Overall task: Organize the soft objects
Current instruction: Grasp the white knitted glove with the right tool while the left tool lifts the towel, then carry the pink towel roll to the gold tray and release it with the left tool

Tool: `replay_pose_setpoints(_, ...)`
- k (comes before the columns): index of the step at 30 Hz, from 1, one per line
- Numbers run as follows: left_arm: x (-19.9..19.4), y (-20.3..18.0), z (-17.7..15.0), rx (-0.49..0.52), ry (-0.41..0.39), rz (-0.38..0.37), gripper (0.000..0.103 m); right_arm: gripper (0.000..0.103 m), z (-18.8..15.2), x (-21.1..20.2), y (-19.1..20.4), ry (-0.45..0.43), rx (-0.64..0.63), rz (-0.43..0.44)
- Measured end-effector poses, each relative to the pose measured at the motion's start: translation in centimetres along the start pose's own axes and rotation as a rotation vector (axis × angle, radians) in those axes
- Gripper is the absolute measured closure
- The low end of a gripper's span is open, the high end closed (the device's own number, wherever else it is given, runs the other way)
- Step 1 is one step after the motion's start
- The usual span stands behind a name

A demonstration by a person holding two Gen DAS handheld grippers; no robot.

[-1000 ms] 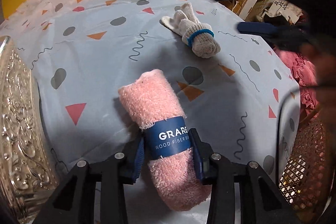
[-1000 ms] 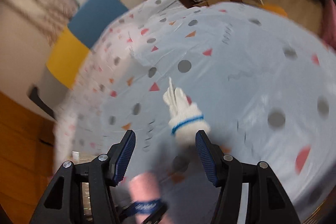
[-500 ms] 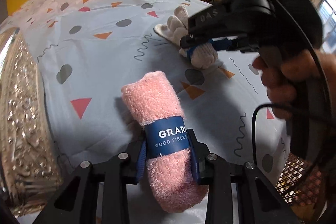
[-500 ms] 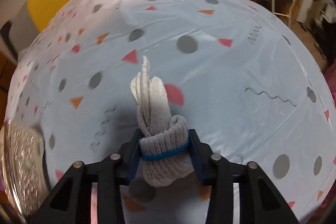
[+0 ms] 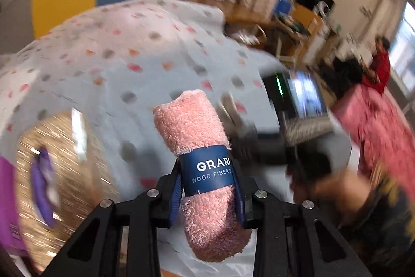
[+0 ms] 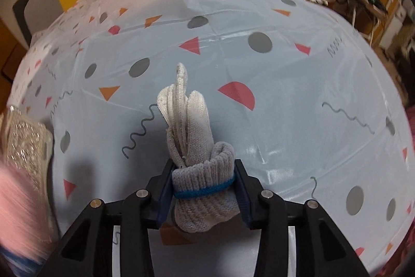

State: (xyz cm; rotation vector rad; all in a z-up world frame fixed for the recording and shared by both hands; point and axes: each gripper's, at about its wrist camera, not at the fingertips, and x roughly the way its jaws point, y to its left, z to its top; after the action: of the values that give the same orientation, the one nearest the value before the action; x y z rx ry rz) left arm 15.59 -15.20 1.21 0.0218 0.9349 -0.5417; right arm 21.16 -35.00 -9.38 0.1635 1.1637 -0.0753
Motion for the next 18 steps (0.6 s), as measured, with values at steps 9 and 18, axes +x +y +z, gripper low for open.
replay_pose_setpoints(9, -8.9, 10.8, 3.8, -0.207, -0.194, 0.178, 0.069, 0.055, -0.1, 0.6, 1.2, -0.01, -0.095, -0.052)
replay_pose_setpoints(18, -17.2, 19.1, -2.0, -0.34, -0.311, 0.3, 0.069, 0.055, -0.3, 0.6, 2.2, -0.022, -0.13, -0.081)
